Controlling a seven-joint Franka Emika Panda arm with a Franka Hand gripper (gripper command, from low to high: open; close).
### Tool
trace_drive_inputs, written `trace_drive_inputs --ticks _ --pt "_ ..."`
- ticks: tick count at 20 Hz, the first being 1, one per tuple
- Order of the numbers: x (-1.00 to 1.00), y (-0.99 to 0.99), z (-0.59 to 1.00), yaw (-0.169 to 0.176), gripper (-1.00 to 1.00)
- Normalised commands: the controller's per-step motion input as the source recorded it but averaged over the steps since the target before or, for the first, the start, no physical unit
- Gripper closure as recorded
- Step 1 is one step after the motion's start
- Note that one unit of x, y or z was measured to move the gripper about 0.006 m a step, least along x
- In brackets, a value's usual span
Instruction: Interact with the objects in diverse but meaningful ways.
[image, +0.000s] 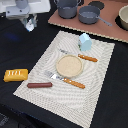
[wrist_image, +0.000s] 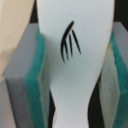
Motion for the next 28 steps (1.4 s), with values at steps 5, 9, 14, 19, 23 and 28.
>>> trace_drive_inputs --ticks 5,9,14,19,23,28 --pt "1.0 0.42 0.64 0.0 1.0" --pt "1.0 0.39 0.6 0.0 1.0" --pt "1.0 0.4 0.47 0.0 1.0" --pt "1.0 0.44 0.36 0.0 1.0" --pt "0.99 0.46 0.29 0.0 1.0" --pt "0.98 0.49 0.28 0.0 1.0"
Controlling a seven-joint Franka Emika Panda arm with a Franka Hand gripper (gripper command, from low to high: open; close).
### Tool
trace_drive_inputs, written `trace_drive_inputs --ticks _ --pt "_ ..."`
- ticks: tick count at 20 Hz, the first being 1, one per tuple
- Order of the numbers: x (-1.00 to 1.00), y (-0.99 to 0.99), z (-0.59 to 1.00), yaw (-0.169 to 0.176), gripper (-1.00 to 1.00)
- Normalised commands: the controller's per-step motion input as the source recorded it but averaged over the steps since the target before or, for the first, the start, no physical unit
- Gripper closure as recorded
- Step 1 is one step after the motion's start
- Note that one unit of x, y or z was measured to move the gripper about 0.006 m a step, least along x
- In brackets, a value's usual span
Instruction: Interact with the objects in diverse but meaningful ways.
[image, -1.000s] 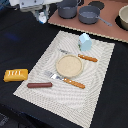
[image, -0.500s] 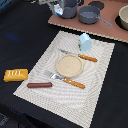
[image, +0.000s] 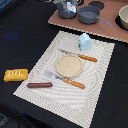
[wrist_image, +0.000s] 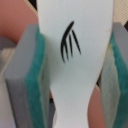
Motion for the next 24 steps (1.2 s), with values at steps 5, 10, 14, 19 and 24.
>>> trace_drive_inputs --ticks 5,10,14,19,24 --pt "0.94 0.54 0.27 0.0 1.0" --pt "0.91 0.59 0.29 0.0 1.0" --pt "0.84 0.67 0.34 0.0 1.0" --pt "0.77 0.75 0.41 0.0 1.0" --pt "0.76 0.75 0.41 0.0 1.0"
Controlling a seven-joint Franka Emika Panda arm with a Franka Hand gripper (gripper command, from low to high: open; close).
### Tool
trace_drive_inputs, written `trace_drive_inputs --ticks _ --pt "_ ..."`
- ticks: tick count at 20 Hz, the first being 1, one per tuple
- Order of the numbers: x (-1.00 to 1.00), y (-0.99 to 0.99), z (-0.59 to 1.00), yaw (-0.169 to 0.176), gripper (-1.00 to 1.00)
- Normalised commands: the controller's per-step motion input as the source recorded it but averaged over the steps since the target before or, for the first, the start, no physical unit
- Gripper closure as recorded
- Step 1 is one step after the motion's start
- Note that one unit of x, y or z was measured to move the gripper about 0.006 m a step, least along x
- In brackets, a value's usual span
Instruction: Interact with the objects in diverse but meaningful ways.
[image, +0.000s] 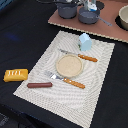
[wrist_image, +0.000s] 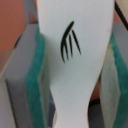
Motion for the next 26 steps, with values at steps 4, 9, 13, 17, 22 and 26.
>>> trace_drive_inputs --ticks 4,9,13,17,22,26 --pt "0.63 0.75 0.28 0.001 1.0" --pt "0.34 0.68 0.04 0.025 1.0" --pt "0.15 0.52 0.0 0.025 1.0" --pt "0.22 0.48 0.03 0.018 1.0" --pt "0.33 0.46 0.21 0.002 -1.0" --pt "0.42 0.46 0.34 0.0 -1.0"
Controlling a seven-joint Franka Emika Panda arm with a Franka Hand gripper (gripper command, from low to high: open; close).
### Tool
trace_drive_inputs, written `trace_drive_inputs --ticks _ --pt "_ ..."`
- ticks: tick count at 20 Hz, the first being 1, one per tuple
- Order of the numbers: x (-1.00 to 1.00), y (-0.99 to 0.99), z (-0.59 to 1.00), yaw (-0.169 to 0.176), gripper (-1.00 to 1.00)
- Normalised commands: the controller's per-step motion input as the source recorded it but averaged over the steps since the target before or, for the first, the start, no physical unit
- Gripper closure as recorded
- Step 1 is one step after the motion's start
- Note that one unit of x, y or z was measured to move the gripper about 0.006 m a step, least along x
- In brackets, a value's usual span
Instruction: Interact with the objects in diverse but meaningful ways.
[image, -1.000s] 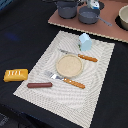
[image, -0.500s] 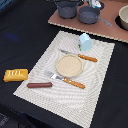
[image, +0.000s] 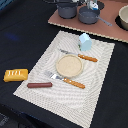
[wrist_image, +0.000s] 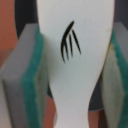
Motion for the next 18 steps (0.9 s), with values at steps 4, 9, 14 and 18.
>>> trace_drive_inputs --ticks 4,9,14,18 --pt "0.44 0.44 0.46 0.0 -1.0" --pt "0.29 -0.06 0.85 0.0 -1.0" --pt "0.08 -0.92 0.67 0.0 -1.0" --pt "0.0 -0.99 0.39 0.0 -1.0"
